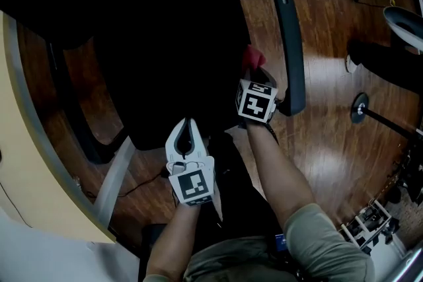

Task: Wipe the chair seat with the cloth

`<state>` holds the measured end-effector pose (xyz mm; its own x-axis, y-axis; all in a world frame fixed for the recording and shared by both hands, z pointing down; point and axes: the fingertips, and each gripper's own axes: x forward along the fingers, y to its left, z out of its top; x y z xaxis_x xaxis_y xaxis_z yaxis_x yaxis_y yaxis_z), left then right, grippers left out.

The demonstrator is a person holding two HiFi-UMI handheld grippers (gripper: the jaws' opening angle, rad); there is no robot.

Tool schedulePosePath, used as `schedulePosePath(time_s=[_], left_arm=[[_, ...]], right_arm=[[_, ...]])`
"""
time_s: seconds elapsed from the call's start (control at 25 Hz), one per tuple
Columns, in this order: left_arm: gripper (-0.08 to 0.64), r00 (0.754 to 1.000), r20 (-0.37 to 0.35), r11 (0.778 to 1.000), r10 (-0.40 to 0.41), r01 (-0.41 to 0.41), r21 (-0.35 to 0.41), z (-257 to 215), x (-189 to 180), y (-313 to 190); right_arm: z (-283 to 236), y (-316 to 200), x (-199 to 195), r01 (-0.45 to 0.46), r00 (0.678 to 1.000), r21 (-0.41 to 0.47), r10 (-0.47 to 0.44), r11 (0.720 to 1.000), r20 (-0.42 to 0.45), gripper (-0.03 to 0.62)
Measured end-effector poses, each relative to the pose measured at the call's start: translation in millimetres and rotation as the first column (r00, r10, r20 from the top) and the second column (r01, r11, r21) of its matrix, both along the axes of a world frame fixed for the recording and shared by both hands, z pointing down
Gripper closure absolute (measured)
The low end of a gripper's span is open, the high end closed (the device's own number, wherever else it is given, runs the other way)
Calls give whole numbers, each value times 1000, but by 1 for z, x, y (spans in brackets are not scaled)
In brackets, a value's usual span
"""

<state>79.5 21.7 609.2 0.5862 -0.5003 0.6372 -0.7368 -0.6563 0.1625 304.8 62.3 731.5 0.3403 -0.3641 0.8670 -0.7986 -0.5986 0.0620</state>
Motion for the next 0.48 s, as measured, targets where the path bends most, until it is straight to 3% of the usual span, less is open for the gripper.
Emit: schedulePosePath(time_s=[0.12, 0.24, 0.48], left_arm=[[555, 999, 2, 999, -34, 34, -4, -3, -19, -6], [555, 997, 18, 998, -70, 70, 0, -9, -49, -10], [554, 985, 35, 986, -168, 168, 12, -12, -127, -12]], right_arm=[[-15, -16, -16, 59, 998, 39, -59, 997, -19, 520], [-31, -47, -65, 177, 984, 120, -179, 977, 5, 520], [-54, -101, -214, 428, 886, 255, -458, 867, 73, 520]])
